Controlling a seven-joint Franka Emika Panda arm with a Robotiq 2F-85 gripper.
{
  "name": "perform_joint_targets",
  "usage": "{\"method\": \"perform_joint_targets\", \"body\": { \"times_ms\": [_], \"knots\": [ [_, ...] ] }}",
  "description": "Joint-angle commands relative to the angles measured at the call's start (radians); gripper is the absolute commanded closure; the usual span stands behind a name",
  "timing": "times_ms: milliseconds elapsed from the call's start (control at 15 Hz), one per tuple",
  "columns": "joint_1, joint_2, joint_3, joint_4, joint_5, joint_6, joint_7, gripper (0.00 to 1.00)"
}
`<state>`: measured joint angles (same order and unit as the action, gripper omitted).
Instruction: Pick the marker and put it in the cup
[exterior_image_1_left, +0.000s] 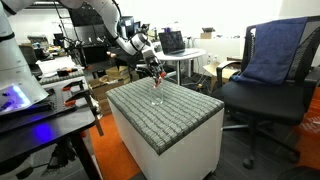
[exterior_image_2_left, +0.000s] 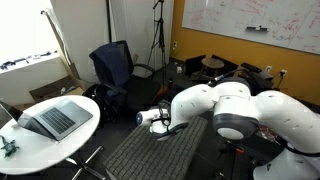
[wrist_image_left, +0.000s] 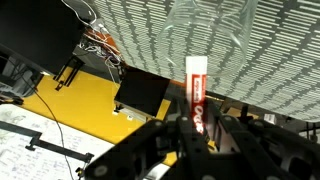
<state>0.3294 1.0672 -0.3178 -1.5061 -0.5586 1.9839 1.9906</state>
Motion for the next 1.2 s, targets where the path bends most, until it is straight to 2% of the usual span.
{"method": "perform_joint_targets", "body": {
  "times_ms": [0, 67, 133, 533, 600, 1133],
  "knots": [
    [-0.025, 0.036, 0.017, 0.063, -0.015, -0.025, -0.004, 0.73],
    [-0.025, 0.042, 0.016, 0.071, -0.015, -0.026, -0.004, 0.54],
    [-0.026, 0.048, 0.015, 0.078, -0.015, -0.026, -0.005, 0.49],
    [-0.027, 0.058, 0.012, 0.100, -0.012, -0.028, -0.007, 0.04],
    [-0.025, 0.053, 0.012, 0.096, -0.012, -0.031, -0.007, 0.00],
    [-0.008, -0.009, -0.001, 0.037, -0.022, -0.037, 0.015, 0.00]
  ]
}}
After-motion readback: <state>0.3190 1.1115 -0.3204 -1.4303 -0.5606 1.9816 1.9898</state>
